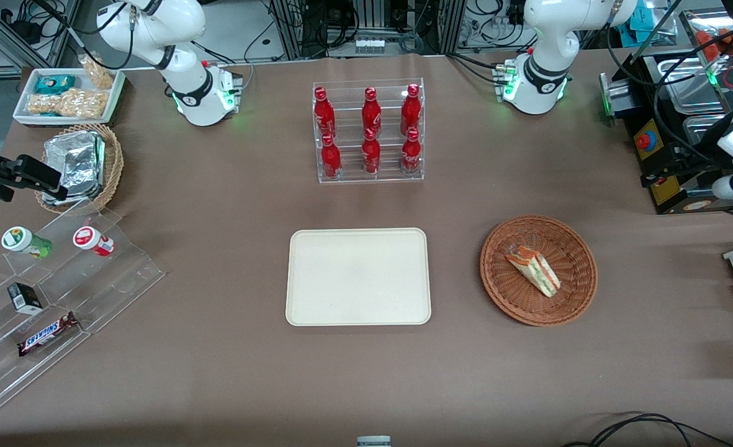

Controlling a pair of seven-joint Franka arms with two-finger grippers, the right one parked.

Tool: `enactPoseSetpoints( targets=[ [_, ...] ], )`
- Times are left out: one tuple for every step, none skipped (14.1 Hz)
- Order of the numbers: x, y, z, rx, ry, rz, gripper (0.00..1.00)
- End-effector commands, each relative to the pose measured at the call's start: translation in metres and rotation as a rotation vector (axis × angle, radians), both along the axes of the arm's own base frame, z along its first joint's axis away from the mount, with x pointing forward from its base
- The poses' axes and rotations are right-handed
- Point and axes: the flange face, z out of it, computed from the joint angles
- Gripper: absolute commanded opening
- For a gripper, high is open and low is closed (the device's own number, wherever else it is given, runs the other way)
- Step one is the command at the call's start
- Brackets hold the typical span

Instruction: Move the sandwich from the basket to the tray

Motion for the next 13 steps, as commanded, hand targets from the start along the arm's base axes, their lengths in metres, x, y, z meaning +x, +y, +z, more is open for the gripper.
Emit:
enactPoseSetpoints(
  targets=[
    [0.001, 0.0, 0.006, -0.013, 0.009, -0.001, 1.0],
    [0.003, -0.001, 0.005, -0.015, 0.009, 0.007, 1.0],
    [0.002, -0.001, 0.004, -0.017, 0.012, 0.009, 1.0],
    [0.002, -0.002, 0.003, -0.017, 0.017, 0.005, 1.0],
    [0.005, -0.002, -0.001, -0.017, 0.023, 0.007, 1.0],
    [0.006, -0.003, -0.002, -0.017, 0.024, 0.006, 1.0],
    [0.005, -0.003, -0.003, -0.017, 0.027, 0.004, 1.0],
    [0.005, -0.005, -0.005, -0.015, 0.032, 0.001, 1.0],
    [0.005, -0.006, -0.007, -0.012, 0.041, -0.004, 1.0],
    [0.002, -0.011, -0.01, -0.007, 0.064, -0.016, 1.0],
    [0.001, -0.013, -0.013, -0.002, 0.081, -0.02, 1.0],
    [0.002, -0.018, -0.018, -0.002, 0.096, -0.029, 1.0],
    [0.009, -0.024, -0.031, -0.001, 0.112, -0.032, 1.0]
  ],
)
